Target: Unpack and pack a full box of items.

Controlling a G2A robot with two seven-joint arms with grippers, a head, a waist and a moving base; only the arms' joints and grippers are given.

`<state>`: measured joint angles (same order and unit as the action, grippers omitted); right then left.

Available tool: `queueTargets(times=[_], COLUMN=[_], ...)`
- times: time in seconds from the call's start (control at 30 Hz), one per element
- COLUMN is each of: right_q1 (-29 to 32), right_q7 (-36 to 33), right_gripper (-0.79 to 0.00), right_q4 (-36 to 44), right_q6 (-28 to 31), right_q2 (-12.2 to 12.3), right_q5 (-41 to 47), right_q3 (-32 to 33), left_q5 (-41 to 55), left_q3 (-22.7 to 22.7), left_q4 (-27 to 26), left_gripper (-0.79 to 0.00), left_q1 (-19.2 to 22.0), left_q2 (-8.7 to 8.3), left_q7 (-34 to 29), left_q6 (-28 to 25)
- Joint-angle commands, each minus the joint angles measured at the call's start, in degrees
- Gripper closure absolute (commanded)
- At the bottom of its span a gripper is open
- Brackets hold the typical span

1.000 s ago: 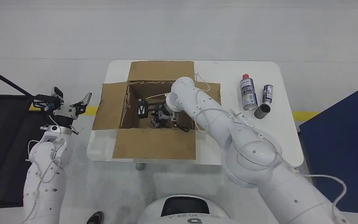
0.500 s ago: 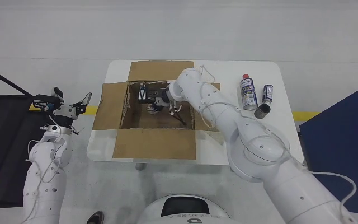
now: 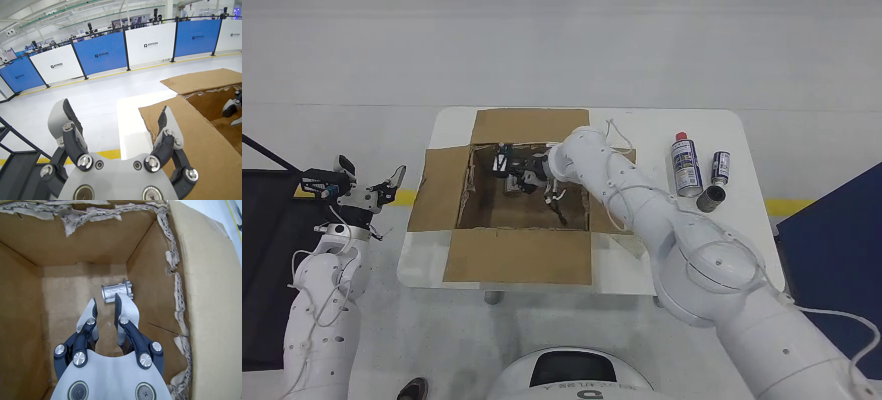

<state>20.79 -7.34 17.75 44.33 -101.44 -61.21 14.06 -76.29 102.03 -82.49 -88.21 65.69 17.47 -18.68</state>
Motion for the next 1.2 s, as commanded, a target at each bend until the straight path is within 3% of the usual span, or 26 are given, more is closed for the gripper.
queueTargets(times=[0.0,0.03,0.1,0.2,0.4,0.43,0.47,0.6,0.83,1.03,1.17], right_q1=[0.46,0.66,1.01,1.68,2.45,2.59,2.84,3.82,2.06,-0.09,-0.87], right_q7=[-0.97,-1.25,-1.94,-3.02,-1.99,-1.78,-1.36,-0.77,7.47,18.81,30.33], right_gripper=[-0.536,-0.576,-0.536,-0.385,-0.271,-0.194,-0.188,-0.188,-0.296,-0.314,-0.342], right_q4=[0.67,1.06,1.37,1.44,-0.09,-0.31,-0.59,-1.65,-2.16,-1.71,0.03], right_q6=[0.22,0.51,-0.14,-1.67,-4.97,-5.56,-6.80,-10.22,-4.05,-1.70,1.31], right_q2=[-0.02,-0.04,-0.11,-0.42,-1.08,-1.20,-1.34,-2.02,-1.76,0.80,3.95], right_q5=[0.01,0.08,-0.27,-0.40,-0.80,-1.04,-1.28,-2.25,-3.44,-6.86,-10.26], right_q3=[0.14,0.25,0.33,0.56,1.17,1.19,1.24,1.24,1.93,2.54,2.94], left_q5=[0.00,0.00,0.00,0.00,0.00,0.00,0.00,0.00,0.00,0.00,0.00], left_q3=[0.00,0.00,0.00,0.00,0.00,0.00,0.00,0.00,0.00,0.00,0.00], left_q4=[0.00,0.00,0.00,0.00,0.00,0.00,0.00,0.00,0.00,0.00,0.00], left_gripper=[-0.785,-0.785,-0.785,-0.785,-0.785,-0.785,-0.785,-0.785,-0.785,-0.785,-0.785], left_q1=[0.00,0.00,0.00,0.00,0.00,0.00,0.00,0.00,0.00,0.00,0.00], left_q2=[0.00,0.00,0.00,0.00,0.00,0.00,0.00,0.00,0.00,0.00,0.00], left_q7=[0.00,0.00,0.00,0.00,0.00,0.00,0.00,0.00,0.00,0.00,0.00], left_q6=[0.00,0.00,0.00,0.00,0.00,0.00,0.00,0.00,0.00,0.00,0.00])
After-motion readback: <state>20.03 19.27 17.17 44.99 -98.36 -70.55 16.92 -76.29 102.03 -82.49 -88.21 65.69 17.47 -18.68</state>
